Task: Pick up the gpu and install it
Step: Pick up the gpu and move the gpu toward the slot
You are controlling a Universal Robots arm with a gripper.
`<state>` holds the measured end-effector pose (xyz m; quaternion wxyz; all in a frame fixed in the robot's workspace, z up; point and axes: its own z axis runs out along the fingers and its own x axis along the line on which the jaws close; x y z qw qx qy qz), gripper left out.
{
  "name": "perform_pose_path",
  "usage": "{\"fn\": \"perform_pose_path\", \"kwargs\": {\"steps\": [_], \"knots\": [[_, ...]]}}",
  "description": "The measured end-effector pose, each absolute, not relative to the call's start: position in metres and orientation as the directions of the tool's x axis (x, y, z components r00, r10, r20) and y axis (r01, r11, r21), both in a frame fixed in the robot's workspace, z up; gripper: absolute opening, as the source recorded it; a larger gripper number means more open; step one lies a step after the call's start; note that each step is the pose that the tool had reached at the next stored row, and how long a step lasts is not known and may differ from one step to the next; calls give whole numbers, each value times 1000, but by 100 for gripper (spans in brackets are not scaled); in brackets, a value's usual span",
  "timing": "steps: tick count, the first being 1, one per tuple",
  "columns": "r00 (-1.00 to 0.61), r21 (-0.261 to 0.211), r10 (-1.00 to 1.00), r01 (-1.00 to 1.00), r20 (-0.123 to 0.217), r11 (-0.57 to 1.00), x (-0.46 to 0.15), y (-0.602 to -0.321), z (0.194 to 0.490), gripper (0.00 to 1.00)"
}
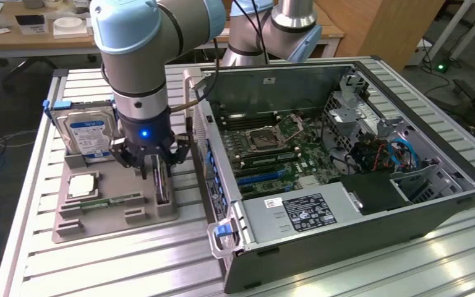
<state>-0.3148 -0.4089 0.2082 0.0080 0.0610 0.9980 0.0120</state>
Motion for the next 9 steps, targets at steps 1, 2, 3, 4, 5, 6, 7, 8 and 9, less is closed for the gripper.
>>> {"fn": "perform_pose_path", "kwargs": {"steps": [1,2,3,4,5,6,7,8,9], "knots": [[-992,25,122,122,-14,992,-315,-409,208,57],[-992,25,122,122,-14,992,-315,-409,208,50],[-992,24,122,122,-14,992,-315,-409,208,50],[-992,24,122,122,-14,992,-315,-409,208,50],[-992,24,122,122,-14,992,-314,-410,208,50],[-992,24,122,122,-15,992,-314,-409,208,50],[-992,23,122,122,-15,992,-314,-410,208,50],[-992,23,122,122,-15,992,-314,-410,208,50],[-992,23,122,122,-15,992,-314,-410,208,50]]}}
